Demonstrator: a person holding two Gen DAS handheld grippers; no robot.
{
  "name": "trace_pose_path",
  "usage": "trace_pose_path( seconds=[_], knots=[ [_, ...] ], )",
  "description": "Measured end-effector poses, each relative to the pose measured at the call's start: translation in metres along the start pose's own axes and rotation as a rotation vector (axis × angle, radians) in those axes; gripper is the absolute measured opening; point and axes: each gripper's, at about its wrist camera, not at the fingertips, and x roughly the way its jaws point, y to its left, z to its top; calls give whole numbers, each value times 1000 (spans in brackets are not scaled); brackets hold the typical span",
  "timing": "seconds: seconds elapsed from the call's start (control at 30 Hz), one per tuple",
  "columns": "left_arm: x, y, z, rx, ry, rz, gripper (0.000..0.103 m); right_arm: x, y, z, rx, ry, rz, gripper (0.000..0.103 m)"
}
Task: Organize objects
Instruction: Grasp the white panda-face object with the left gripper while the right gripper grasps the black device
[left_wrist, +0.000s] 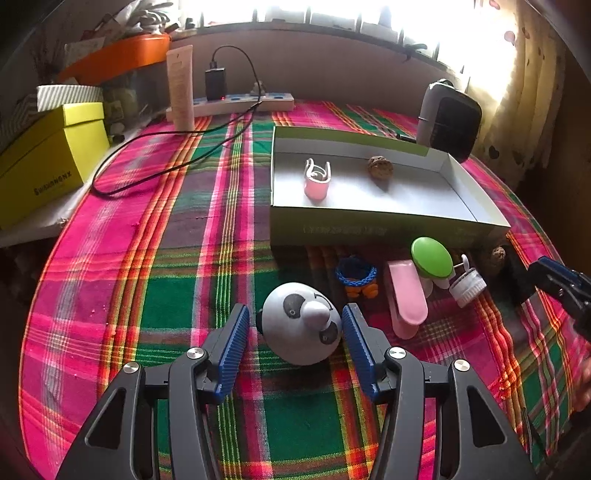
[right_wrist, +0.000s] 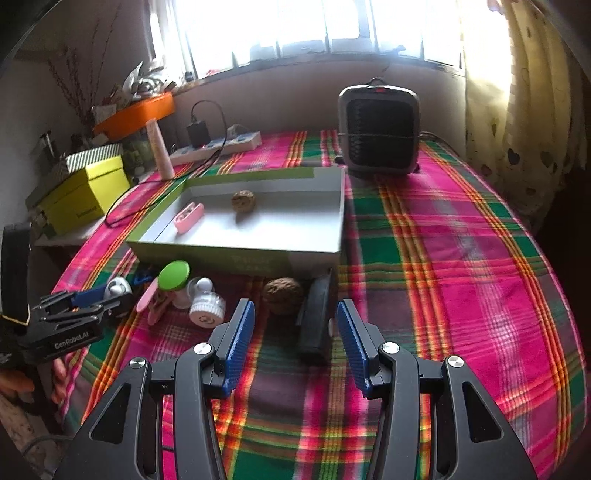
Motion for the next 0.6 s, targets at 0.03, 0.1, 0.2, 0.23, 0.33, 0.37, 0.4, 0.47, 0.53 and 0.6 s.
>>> trace_pose_path(
  seconds=[0.03, 0.1, 0.2, 0.23, 0.33, 0.37, 0.4, 0.47, 0.53, 0.6],
  knots=[
    [0, 0, 0, 0, 0, 0, 51, 1, -1, 0, 5, 5, -5, 48],
    [0, 0, 1, -1, 0, -1, 51, 5, -1, -1, 2, 19, -2, 48],
    [0, 0, 1, -2, 0, -2, 51, 10, 1, -3, -16, 37, -18, 48],
    [0, 0, 1, -2, 0, -2, 51, 11, 0, -3, -11, 41, -19, 48],
    [0, 0, 1, 1, 1, 1, 51, 13, -4, -3, -7, 52, -42, 48],
    [0, 1, 1, 1, 1, 0, 51, 13, -7, -3, -1, 51, -57, 48],
    [0, 1, 1, -1, 0, -2, 51, 13, -8, -3, 7, 52, -59, 48],
    [0, 1, 1, -4, 0, -4, 51, 12, -13, -3, 23, 52, -69, 48],
    [0, 1, 2, -5, 0, -6, 51, 10, -18, -3, 32, 49, -78, 48],
    [0, 1, 2, -6, -1, -7, 51, 9, -21, -2, 40, 47, -83, 48]
  ],
)
